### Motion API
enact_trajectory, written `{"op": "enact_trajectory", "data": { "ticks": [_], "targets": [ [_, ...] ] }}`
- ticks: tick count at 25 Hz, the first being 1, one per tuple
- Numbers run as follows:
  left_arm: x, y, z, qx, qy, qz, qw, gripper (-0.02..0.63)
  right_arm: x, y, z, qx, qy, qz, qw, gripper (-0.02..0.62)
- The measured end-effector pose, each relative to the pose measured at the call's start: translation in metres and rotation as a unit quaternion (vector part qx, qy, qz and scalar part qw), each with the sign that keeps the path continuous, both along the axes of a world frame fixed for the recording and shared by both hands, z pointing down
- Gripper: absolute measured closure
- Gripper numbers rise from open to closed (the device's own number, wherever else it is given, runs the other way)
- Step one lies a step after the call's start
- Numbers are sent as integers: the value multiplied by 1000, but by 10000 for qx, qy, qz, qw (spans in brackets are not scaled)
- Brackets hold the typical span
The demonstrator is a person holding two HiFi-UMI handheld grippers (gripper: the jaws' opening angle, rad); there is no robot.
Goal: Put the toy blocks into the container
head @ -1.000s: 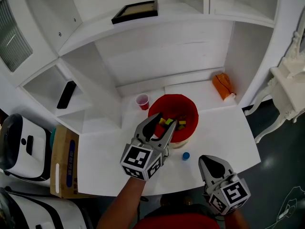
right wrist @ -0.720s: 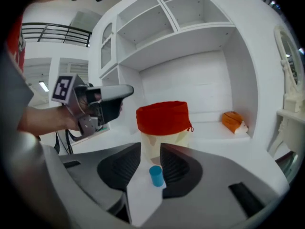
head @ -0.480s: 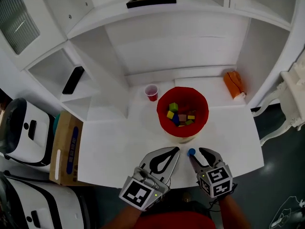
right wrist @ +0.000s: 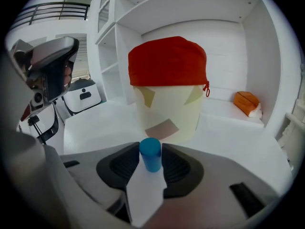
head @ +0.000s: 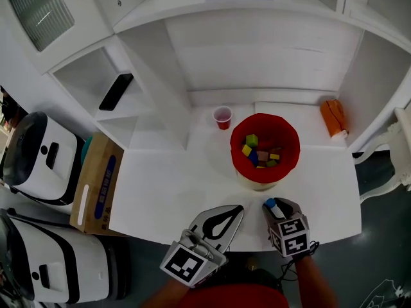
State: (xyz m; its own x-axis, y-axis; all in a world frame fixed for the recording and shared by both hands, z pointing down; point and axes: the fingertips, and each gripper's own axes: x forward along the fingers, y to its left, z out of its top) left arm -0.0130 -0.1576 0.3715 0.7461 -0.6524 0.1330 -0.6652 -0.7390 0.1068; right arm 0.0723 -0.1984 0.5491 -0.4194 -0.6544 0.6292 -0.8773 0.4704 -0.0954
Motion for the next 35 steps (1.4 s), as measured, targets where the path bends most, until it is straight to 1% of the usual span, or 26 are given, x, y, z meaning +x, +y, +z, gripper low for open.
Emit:
{"op": "enact_trajectory", "data": {
  "ticks": [1,4,7,10,13,15,17,20,22,24,27,28,29,32,33,35],
  "targets": [
    [-2,0,0,-5,-3,-19,10000,592,-1,-1,0,32,20,4,10000,434],
    [-4,0,2,-15,-11,-43,10000,592,-2,1,-6,122,-82,26,9999,437],
    [-3,0,2,-2,-5,-13,10000,592,-1,7,-30,337,-414,70,9986,437],
    [1,-1,-1,48,18,55,10000,592,1,14,-83,755,-937,136,9926,437],
    [4,-4,-6,92,76,117,9999,592,6,10,-150,1293,-1514,221,9797,437],
    [5,-7,-8,119,124,146,9997,592,8,0,-192,1653,-1730,212,9707,439],
    [7,-8,-11,147,156,186,9996,592,7,-14,-222,1973,-1736,171,9647,437],
    [9,-8,-14,196,176,240,9994,592,3,-41,-239,2245,-1511,130,9626,437],
    [8,-9,-16,210,189,249,9993,592,0,-57,-237,2267,-1436,137,9632,437],
    [6,-10,-18,222,201,229,9993,592,-3,-69,-230,2246,-1462,178,9633,437],
    [2,-13,-21,225,195,169,9994,592,-7,-86,-216,2072,-1575,283,9651,434],
    [1,-14,-22,230,191,156,9994,592,-8,-90,-211,1993,-1623,296,9659,424],
    [0,-15,-23,236,193,150,9994,592,-9,-92,-209,1947,-1665,294,9662,394],
    [0,-18,-26,259,231,139,9993,592,-10,-85,-215,2057,-1682,225,9638,394],
    [-1,-20,-27,269,249,130,9992,592,-11,-79,-220,2151,-1662,159,9622,401],
    [-1,-22,-30,296,281,125,9991,592,-12,-63,-230,2381,-1594,51,9581,482]
  ]
}}
